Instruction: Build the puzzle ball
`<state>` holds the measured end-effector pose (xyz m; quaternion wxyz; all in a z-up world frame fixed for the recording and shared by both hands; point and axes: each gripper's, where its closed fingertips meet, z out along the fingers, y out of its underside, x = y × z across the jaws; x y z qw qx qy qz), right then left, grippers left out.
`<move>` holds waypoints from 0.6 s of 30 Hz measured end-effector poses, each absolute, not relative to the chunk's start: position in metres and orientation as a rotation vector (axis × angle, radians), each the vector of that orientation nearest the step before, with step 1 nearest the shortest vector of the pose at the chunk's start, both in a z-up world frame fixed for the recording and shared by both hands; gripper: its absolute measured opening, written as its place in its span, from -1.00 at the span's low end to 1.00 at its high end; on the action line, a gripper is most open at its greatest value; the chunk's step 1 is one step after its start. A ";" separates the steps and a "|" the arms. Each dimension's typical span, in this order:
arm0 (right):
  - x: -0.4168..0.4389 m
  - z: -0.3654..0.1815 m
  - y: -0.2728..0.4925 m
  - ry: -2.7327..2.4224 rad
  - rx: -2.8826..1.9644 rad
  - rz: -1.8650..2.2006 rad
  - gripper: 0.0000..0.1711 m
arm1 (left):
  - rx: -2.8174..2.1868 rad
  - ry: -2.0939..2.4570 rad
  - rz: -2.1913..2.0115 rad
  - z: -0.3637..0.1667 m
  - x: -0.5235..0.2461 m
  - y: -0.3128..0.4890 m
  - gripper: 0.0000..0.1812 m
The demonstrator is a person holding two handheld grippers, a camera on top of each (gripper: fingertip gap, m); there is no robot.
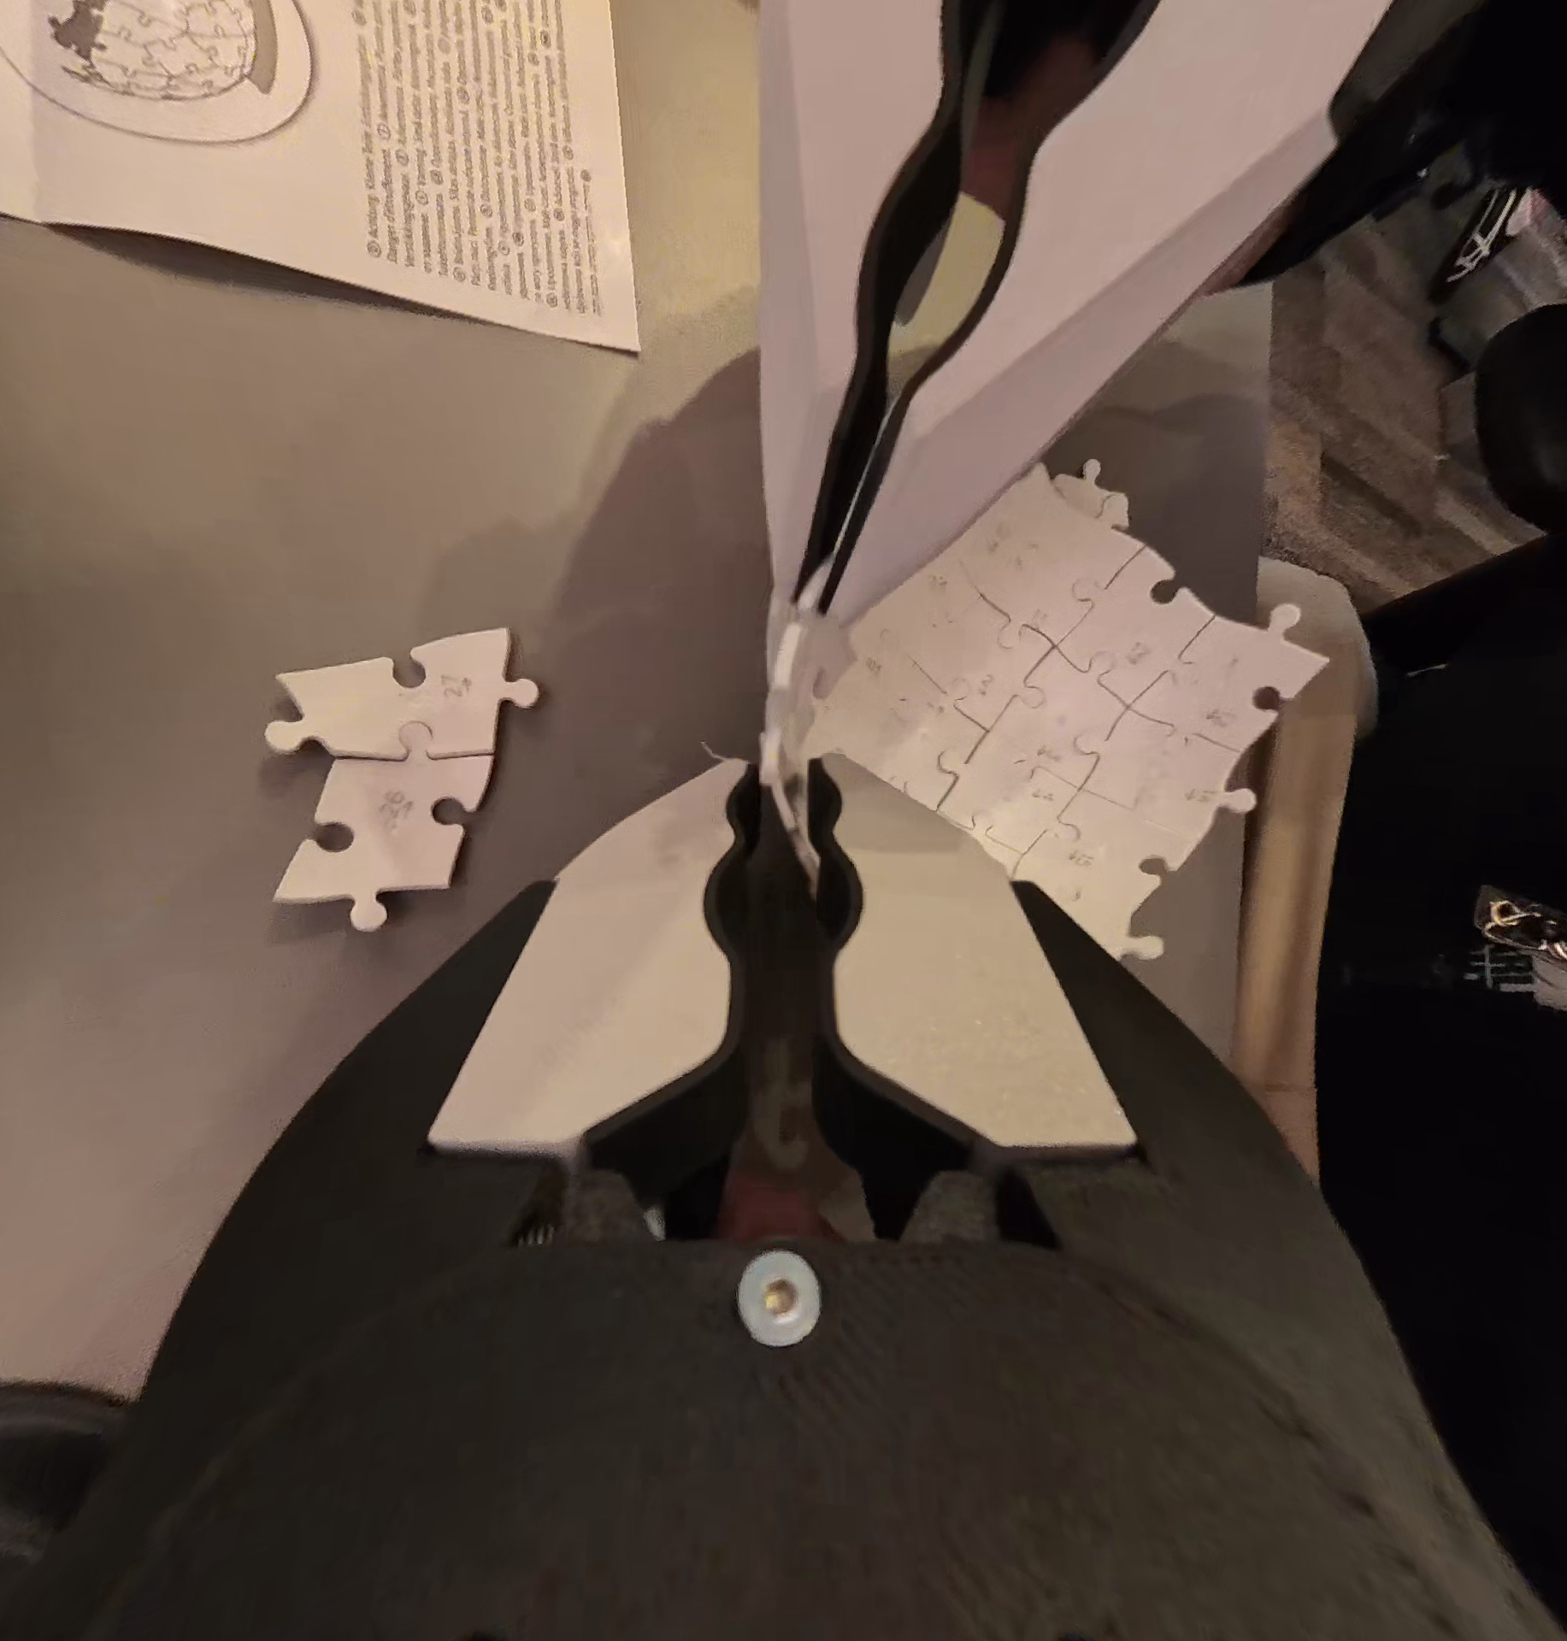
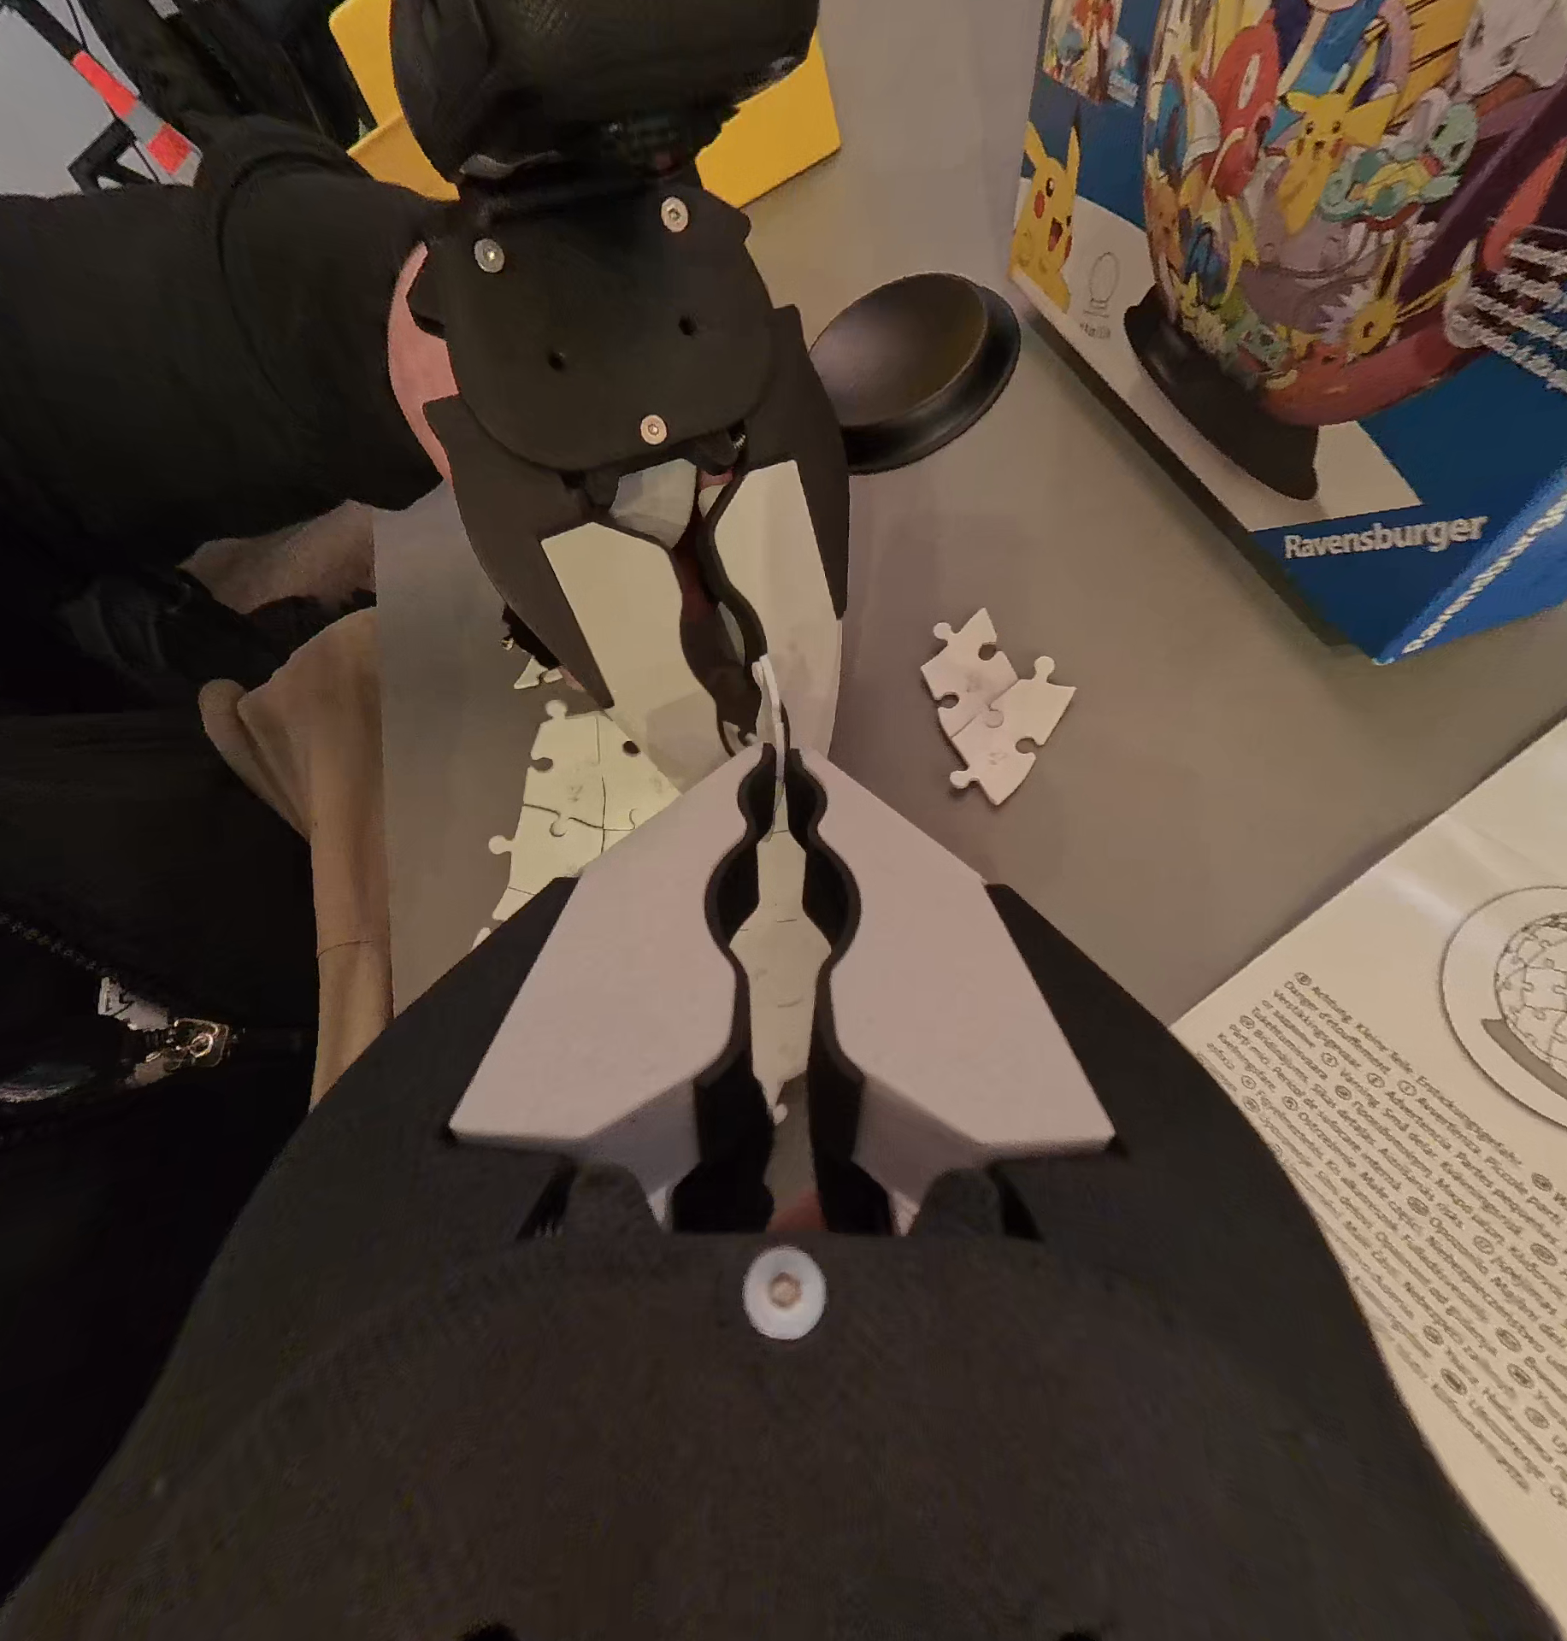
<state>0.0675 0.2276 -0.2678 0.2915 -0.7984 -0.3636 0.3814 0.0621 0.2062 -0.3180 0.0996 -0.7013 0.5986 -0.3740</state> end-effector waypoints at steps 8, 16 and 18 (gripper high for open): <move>0.062 -0.281 0.227 -1.052 -2.150 1.026 -1.00 | -2.070 1.765 -1.129 -0.319 0.061 0.209 -0.92; 0.060 -0.287 0.228 -1.088 -2.145 0.967 -1.00 | -2.072 1.762 -1.168 -0.322 0.060 0.208 -0.91; 0.059 -0.286 0.229 -1.079 -2.139 0.978 -1.00 | -2.064 1.763 -1.179 -0.322 0.060 0.208 -0.91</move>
